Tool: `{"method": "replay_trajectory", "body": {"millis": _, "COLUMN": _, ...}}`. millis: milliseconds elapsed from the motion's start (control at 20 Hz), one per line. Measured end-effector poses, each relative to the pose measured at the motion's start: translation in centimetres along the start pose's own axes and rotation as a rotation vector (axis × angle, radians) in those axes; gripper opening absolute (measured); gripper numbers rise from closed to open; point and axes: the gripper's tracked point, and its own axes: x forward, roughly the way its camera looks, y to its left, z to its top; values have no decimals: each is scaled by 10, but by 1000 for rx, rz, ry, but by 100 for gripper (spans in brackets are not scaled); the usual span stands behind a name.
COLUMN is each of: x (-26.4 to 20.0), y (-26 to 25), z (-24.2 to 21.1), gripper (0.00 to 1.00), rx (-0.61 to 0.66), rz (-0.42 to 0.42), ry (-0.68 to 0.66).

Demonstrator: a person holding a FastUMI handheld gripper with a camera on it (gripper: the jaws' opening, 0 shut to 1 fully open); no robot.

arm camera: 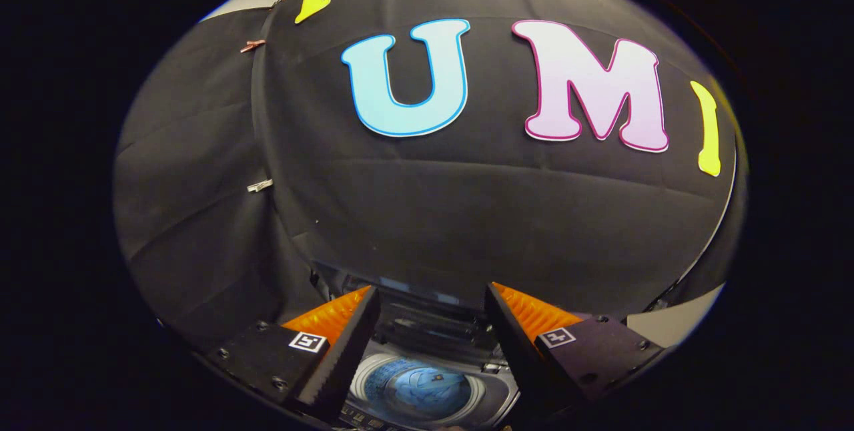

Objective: Put the clothes into the washing machine and then close the washing machine lid.

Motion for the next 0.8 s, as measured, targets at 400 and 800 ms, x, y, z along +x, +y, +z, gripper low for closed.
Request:
{"method": "replay_trajectory", "body": {"millis": 400, "x": 41, "y": -32, "z": -12, "gripper": 99, "rx": 61, "rz": -37, "ry": 23}}
{"method": "replay_trajectory", "body": {"millis": 800, "x": 46, "y": -38, "z": -27, "gripper": 99, "rx": 69, "rz": -46, "ry": 76}}
